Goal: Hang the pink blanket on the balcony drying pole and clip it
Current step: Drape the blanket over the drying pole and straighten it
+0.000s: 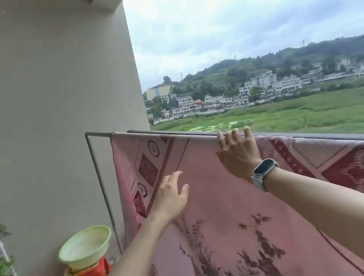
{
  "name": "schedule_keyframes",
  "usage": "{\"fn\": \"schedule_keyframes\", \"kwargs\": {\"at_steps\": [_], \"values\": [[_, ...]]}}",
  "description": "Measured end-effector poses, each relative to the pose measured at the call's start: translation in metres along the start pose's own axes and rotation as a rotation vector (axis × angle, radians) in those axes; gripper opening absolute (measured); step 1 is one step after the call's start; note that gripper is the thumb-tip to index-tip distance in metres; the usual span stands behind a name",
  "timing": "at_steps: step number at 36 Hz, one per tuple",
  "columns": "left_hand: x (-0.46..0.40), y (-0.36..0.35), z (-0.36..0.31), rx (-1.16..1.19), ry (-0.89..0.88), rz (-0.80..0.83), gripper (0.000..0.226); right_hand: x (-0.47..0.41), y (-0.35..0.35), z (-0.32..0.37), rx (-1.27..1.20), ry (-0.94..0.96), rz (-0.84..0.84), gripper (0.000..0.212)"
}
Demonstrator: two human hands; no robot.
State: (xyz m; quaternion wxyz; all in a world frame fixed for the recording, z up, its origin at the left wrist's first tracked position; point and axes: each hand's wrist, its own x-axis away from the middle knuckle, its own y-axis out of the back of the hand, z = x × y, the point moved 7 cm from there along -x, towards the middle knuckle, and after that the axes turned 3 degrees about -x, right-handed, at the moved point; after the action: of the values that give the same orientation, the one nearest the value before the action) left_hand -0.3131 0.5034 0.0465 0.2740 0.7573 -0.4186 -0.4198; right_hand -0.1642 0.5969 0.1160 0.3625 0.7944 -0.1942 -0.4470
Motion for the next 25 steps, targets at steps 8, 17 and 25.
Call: {"fn": "schedule_keyframes", "kwargs": {"at_steps": [8,17,25], "values": [[-0.097,0.039,0.170,0.073,0.052,0.025,0.043,-0.118,-0.040,0.115,-0.025,-0.086,-0.021,0.053],[-0.211,0.062,0.352,0.203,0.184,0.025,0.045,-0.258,-0.086,0.237,-0.022,-0.037,-0.016,0.055],[-0.330,0.023,0.461,0.391,0.249,0.070,0.100,-0.377,-0.123,0.332,0.027,0.056,-0.063,0.062]]}}
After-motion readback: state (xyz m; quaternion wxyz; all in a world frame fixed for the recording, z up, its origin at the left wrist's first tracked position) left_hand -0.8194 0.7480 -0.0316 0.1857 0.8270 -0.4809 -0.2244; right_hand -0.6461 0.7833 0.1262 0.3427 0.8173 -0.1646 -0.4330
